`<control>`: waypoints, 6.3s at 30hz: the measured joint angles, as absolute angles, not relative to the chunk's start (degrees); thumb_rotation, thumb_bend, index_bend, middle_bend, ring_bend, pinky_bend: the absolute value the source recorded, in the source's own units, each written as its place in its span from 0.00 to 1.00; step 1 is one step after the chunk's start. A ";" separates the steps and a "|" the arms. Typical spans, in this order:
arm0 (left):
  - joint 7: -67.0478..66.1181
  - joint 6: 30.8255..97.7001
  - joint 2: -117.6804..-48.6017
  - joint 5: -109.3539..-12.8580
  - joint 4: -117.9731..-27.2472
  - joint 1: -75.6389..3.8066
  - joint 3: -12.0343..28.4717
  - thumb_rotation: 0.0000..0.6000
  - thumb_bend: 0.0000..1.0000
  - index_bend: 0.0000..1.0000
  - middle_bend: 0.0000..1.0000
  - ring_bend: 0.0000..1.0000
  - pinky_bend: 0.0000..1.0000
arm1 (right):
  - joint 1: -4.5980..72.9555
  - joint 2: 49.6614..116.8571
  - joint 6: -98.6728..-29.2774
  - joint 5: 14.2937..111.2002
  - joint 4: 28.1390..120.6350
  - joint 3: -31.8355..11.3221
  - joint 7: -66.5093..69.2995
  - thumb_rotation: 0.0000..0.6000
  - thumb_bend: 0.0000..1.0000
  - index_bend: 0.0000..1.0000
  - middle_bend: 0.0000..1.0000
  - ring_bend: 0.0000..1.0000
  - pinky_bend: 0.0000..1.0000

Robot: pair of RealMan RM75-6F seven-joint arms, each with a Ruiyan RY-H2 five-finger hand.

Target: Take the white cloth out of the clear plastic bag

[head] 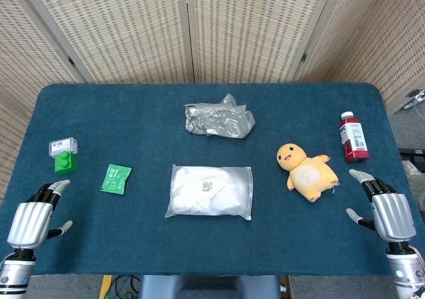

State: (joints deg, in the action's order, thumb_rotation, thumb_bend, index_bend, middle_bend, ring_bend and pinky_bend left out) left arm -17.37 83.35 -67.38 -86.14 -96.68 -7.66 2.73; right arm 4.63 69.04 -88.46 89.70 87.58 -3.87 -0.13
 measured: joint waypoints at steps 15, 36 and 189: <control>-14.24 80.54 -66.15 -89.63 -101.47 -10.46 2.17 1.00 0.00 0.10 0.14 0.16 0.35 | 4.60 68.63 -88.50 90.12 87.27 -3.61 0.70 1.00 0.00 0.20 0.26 0.28 0.45; -28.65 59.71 -73.57 -82.78 -114.74 -30.05 9.93 1.00 0.00 0.00 0.00 0.00 0.14 | 4.23 66.65 -89.20 90.04 88.07 -3.86 1.91 1.00 0.00 0.20 0.26 0.28 0.44; -50.99 67.48 -96.84 -44.59 -95.06 -65.08 3.77 1.00 0.00 0.37 0.56 0.50 0.61 | 8.46 71.83 -84.32 91.01 85.99 -3.59 8.41 1.00 0.00 0.32 0.25 0.24 0.41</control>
State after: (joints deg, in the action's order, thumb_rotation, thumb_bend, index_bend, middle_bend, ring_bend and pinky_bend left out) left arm -50.99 67.48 -96.84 -44.59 -95.06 -65.08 3.77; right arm 8.46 71.83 -84.32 91.01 85.99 -3.59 8.41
